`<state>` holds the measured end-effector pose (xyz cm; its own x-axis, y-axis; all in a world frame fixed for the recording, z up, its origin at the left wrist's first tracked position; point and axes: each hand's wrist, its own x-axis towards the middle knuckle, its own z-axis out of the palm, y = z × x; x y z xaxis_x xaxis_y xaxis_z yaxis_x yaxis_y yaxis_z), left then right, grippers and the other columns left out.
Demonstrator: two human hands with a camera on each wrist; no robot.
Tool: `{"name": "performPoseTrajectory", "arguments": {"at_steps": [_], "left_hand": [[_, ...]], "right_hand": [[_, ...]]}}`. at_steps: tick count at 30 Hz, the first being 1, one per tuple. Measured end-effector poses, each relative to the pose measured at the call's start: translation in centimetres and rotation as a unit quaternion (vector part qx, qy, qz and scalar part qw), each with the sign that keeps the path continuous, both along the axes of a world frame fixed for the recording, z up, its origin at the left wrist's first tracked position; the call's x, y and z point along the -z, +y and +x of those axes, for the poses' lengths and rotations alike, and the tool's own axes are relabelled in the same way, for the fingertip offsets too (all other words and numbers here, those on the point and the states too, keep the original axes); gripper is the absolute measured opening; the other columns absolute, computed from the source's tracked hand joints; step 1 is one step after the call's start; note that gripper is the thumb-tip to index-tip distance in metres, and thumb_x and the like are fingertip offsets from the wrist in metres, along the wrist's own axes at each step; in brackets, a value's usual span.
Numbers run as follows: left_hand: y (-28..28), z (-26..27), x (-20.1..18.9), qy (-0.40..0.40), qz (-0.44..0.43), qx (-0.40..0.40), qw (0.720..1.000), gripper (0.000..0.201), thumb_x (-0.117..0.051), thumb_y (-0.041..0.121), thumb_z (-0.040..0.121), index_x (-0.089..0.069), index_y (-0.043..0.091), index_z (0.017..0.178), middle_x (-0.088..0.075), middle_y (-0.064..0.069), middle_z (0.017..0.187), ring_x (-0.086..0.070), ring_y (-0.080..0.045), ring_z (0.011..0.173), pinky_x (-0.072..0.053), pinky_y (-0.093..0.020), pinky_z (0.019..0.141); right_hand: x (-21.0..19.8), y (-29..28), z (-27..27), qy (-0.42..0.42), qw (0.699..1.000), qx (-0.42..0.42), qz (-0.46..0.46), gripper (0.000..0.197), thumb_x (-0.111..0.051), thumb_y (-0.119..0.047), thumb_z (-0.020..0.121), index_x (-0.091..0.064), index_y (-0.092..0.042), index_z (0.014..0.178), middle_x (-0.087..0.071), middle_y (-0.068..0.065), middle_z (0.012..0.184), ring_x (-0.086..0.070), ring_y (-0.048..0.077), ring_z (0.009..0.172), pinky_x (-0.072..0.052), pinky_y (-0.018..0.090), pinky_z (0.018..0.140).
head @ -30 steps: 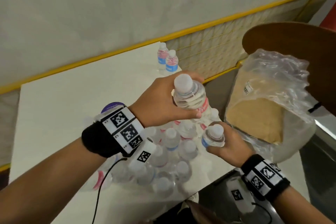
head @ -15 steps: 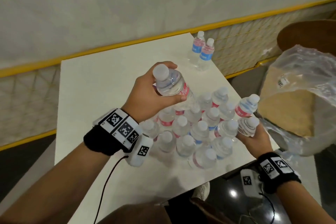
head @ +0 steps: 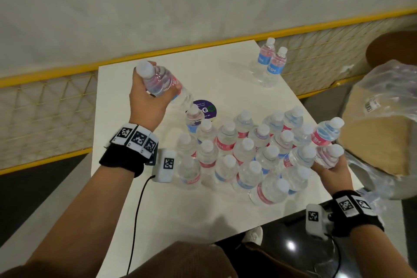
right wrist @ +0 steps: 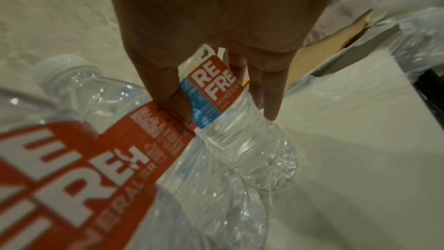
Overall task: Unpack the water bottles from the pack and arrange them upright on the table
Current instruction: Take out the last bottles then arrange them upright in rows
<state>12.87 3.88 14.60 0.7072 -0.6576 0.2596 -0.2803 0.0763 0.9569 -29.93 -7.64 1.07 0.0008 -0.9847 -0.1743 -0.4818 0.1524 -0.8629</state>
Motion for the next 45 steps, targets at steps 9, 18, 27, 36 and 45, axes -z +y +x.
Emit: {"name": "performPoseTrajectory", "arguments": {"at_steps": [9, 18, 27, 36, 45], "left_hand": [[-0.1, 1.1, 7.3, 0.058, 0.084, -0.043, 0.994, 0.053, -0.079, 0.008, 0.068, -0.045, 0.038, 0.095, -0.058, 0.014, 0.088, -0.060, -0.009, 0.081, -0.052, -0.028, 0.087], [-0.3, -0.4, 10.1, 0.055, 0.246, 0.072, 0.965, 0.057, -0.076, 0.006, 0.076, -0.039, 0.025, 0.116, -0.056, 0.006, 0.099, -0.054, -0.016, 0.097, -0.041, -0.028, 0.088], [-0.9, 0.9, 9.1, 0.161, 0.307, 0.180, 0.921, 0.072, -0.061, -0.005, 0.085, -0.029, 0.024, 0.142, -0.045, -0.002, 0.125, -0.048, -0.021, 0.110, -0.050, -0.036, 0.081], [-1.6, 2.9, 6.0, -0.067, 0.438, 0.210, 0.872, 0.072, -0.044, -0.012, 0.085, -0.026, 0.019, 0.147, -0.037, -0.012, 0.147, -0.037, -0.030, 0.135, -0.034, -0.038, 0.106], [-8.4, -5.5, -3.4, -0.305, 0.383, 0.300, 0.819, 0.054, -0.048, 0.014, 0.093, -0.033, 0.022, 0.144, -0.039, -0.005, 0.148, -0.038, -0.023, 0.136, -0.031, -0.033, 0.109]], "right_hand": [[-0.6, 0.3, 0.5, 0.000, 1.000, 0.018, -0.001, 0.068, -0.081, -0.027, 0.071, -0.045, -0.028, 0.129, -0.059, 0.002, 0.129, -0.056, 0.026, 0.117, -0.043, 0.046, 0.099], [-0.5, -0.5, -0.5, -0.040, 0.999, -0.017, 0.025, 0.087, -0.087, -0.042, 0.054, -0.049, -0.018, 0.128, -0.063, 0.002, 0.124, -0.060, 0.022, 0.115, -0.048, 0.051, 0.097], [-0.8, 0.8, 1.2, -0.148, 0.975, 0.039, 0.160, 0.061, -0.064, -0.002, 0.086, -0.040, -0.030, 0.135, -0.052, 0.006, 0.133, -0.052, 0.030, 0.119, -0.046, 0.049, 0.097], [-4.1, -2.3, -1.3, 0.100, 0.988, -0.009, 0.116, 0.041, -0.056, 0.004, 0.083, -0.052, -0.008, 0.122, -0.059, 0.011, 0.111, -0.052, 0.024, 0.091, -0.047, 0.034, 0.078], [-12.2, -6.4, -1.0, 0.202, 0.979, -0.020, -0.036, 0.022, -0.067, -0.017, 0.081, -0.064, -0.018, 0.103, -0.064, 0.008, 0.104, -0.060, 0.027, 0.103, -0.041, 0.027, 0.083]]}}
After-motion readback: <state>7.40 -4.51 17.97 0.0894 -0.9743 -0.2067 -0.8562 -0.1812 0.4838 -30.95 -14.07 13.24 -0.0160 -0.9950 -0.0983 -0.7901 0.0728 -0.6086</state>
